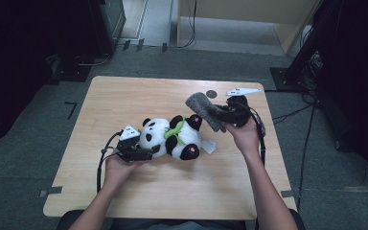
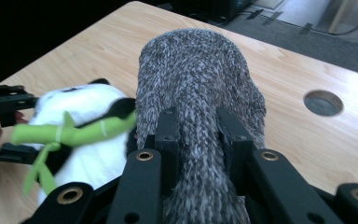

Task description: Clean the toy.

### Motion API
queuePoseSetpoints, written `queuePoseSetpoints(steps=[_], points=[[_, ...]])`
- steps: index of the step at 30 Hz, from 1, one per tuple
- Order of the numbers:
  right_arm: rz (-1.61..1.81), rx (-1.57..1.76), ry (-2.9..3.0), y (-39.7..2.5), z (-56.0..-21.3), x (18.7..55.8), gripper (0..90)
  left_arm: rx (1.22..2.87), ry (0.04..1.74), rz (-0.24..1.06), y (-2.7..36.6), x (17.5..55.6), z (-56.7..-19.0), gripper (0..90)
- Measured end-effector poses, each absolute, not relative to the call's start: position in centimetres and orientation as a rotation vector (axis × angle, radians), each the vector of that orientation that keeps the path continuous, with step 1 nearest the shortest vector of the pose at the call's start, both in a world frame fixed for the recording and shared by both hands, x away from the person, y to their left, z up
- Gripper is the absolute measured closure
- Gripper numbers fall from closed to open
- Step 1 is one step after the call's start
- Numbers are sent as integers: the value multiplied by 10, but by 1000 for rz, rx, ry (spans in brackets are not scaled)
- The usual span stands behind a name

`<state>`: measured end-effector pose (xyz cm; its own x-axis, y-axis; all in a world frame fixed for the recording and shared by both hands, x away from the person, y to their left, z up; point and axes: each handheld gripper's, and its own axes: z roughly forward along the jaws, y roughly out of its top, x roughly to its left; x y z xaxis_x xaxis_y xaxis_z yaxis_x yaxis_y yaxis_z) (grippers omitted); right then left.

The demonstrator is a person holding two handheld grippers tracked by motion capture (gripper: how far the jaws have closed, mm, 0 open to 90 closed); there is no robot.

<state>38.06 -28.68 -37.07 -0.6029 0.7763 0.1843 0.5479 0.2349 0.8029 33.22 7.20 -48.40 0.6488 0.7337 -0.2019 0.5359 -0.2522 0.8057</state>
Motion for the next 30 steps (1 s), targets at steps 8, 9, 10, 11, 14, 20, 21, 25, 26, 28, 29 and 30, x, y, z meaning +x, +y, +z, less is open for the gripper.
queuePoseSetpoints(steps=[8, 9, 10, 11, 14, 20, 21, 25, 26, 28, 29, 30], points=[[1343, 1129, 2330, -254, -356, 377, 738, 1932, 998, 265, 72, 331, -484, 148], [1352, 1113, 2338, -250, -356, 376, 738, 1935, 1003, 263, 71, 331, -483, 148], [1352, 1113, 2338, -250, -356, 376, 738, 1935, 1003, 263, 71, 331, -483, 148], [1358, 1092, 2356, -242, -355, 376, 737, 1938, 1009, 268, 70, 329, -482, 148], [1360, 1069, 2374, -234, -354, 377, 737, 1942, 1012, 276, 69, 328, -482, 148], [1346, 1015, 2437, -212, -360, 382, 731, 1947, 1025, 285, 67, 324, -481, 149], [1347, 1002, 2453, -205, -363, 384, 729, 1947, 1025, 287, 67, 323, -481, 148], [1332, 963, 2490, -188, -368, 388, 727, 1951, 1018, 294, 68, 323, -481, 149], [1326, 951, 2501, -183, -371, 390, 727, 1951, 1017, 296, 68, 322, -482, 149], [1322, 942, 2512, -179, -373, 391, 727, 1953, 1016, 295, 68, 322, -482, 148], [1317, 931, 2535, -169, -379, 394, 726, 1952, 1014, 298, 68, 322, -482, 149], [1322, 926, 2546, -164, -382, 396, 726, 1952, 1013, 297, 68, 322, -482, 149]])
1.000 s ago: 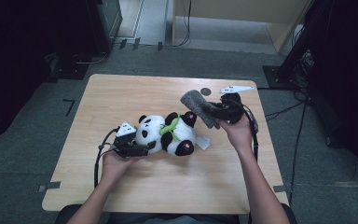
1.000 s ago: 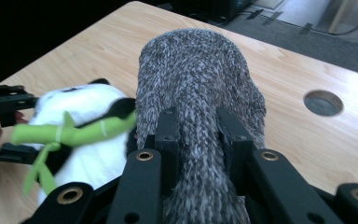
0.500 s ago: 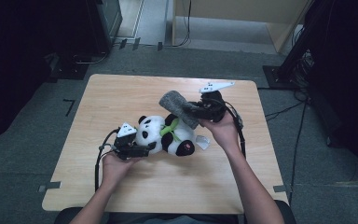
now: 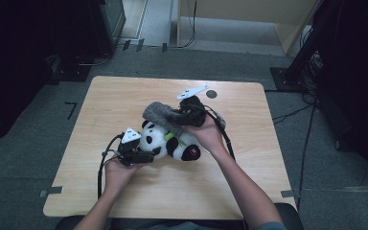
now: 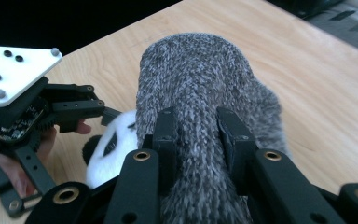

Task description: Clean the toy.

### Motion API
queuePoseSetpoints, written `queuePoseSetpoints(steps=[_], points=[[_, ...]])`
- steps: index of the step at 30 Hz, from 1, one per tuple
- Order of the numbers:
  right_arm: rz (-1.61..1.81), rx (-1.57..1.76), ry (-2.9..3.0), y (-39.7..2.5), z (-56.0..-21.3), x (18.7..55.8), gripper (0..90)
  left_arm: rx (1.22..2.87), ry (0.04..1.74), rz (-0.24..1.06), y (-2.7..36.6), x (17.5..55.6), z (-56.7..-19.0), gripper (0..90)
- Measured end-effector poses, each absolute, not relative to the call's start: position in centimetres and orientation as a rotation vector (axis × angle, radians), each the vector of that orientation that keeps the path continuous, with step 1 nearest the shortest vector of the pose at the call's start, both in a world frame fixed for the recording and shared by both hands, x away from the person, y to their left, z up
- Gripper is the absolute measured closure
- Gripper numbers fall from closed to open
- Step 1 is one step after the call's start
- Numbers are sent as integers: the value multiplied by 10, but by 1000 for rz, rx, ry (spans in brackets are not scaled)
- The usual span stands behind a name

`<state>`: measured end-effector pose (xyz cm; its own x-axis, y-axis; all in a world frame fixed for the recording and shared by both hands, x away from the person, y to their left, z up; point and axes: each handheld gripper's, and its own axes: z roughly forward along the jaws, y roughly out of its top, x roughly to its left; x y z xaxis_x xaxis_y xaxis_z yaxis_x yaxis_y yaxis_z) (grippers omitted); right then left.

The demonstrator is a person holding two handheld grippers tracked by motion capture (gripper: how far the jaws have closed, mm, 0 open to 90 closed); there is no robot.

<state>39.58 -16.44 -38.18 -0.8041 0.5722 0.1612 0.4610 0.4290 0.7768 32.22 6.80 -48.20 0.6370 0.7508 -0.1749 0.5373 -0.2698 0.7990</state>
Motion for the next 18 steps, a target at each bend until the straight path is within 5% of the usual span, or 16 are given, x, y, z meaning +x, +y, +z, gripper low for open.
queuePoseSetpoints(steps=[8, 10, 18], points=[[1289, 915, 2602, -145, -400, 402, 703, 1953, 1017, 298, 68, 322, -483, 152], [1293, 921, 2608, -145, -408, 401, 596, 1956, 1013, 297, 68, 322, -483, 156], [1337, 934, 2615, -143, -409, 401, 698, 1968, 1010, 311, 68, 321, -483, 190]])
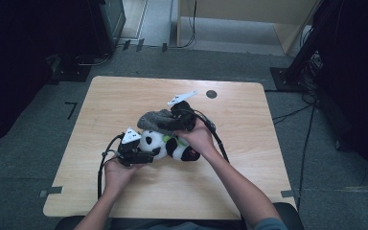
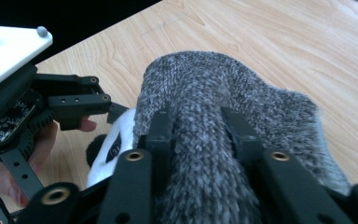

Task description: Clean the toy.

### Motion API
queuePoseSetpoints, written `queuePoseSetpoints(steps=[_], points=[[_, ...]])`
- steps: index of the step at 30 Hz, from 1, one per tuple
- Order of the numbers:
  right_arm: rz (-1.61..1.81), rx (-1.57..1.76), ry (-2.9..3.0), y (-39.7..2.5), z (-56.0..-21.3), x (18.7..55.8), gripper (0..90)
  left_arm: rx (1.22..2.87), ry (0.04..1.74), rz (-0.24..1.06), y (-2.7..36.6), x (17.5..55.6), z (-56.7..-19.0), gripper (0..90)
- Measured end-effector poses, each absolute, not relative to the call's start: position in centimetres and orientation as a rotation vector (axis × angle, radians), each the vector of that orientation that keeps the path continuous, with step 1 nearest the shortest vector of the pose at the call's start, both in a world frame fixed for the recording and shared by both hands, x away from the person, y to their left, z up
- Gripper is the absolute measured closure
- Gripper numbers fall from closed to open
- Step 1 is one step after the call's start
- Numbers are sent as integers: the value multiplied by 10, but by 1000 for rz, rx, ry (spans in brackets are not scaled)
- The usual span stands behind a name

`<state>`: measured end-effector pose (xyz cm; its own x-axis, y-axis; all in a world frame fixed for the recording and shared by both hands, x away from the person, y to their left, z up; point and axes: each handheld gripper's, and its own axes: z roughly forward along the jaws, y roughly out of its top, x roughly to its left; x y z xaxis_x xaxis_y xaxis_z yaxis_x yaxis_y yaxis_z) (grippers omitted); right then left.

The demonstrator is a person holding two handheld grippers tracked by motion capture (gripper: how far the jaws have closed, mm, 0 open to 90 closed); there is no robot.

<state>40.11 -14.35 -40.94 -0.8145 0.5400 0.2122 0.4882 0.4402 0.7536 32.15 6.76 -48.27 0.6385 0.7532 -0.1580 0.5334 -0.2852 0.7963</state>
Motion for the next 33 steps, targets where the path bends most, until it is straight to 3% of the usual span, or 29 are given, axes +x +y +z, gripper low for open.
queuePoseSetpoints(steps=[7, 33], points=[[1281, 940, 2611, -146, -415, 408, 712, 1955, 1025, 312, 68, 322, -483, 224], [1179, 1021, 2479, -192, -397, 410, 718, 1951, 1008, 310, 69, 323, -485, 209]])
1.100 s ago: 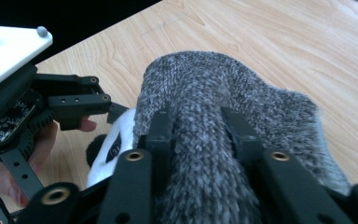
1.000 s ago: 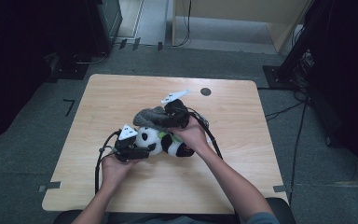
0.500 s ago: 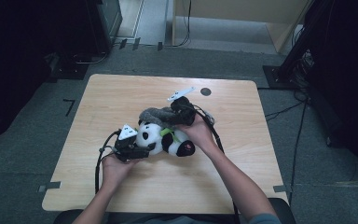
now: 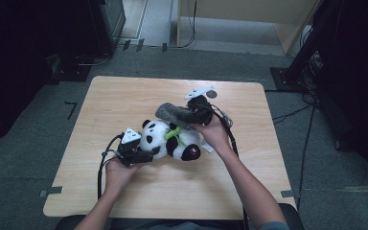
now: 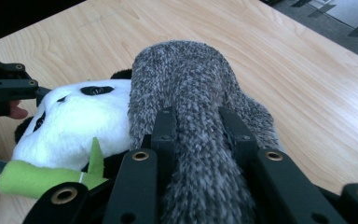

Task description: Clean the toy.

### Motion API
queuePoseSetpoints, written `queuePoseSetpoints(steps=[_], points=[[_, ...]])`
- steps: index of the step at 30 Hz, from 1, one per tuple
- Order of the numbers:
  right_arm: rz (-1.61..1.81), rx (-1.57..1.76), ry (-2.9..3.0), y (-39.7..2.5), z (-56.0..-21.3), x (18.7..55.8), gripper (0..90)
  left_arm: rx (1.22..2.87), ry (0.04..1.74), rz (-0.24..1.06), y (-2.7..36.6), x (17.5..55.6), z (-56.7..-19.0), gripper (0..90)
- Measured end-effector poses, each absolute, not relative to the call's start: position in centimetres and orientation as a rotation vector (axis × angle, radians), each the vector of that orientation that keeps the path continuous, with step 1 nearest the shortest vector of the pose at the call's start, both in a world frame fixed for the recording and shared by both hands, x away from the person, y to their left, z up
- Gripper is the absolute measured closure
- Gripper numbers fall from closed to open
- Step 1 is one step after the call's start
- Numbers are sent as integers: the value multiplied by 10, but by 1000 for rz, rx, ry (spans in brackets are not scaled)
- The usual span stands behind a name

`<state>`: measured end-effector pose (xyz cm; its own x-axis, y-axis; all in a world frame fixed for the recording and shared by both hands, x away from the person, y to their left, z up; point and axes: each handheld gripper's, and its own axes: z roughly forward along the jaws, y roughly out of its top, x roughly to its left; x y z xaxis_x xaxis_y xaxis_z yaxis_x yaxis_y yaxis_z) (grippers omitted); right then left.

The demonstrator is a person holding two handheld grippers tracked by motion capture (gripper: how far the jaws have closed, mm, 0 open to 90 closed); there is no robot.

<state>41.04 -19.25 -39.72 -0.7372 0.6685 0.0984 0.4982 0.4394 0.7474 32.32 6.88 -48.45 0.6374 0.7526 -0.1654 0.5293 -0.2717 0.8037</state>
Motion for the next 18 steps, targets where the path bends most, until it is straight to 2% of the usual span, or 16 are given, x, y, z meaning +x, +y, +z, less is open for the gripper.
queuePoseSetpoints(steps=[9, 18], points=[[1296, 982, 2461, -187, -386, 404, 722, 1953, 1008, 311, 69, 322, -484, 193], [1409, 894, 2533, -148, -387, 396, 719, 1958, 1011, 328, 67, 319, -483, 188]])
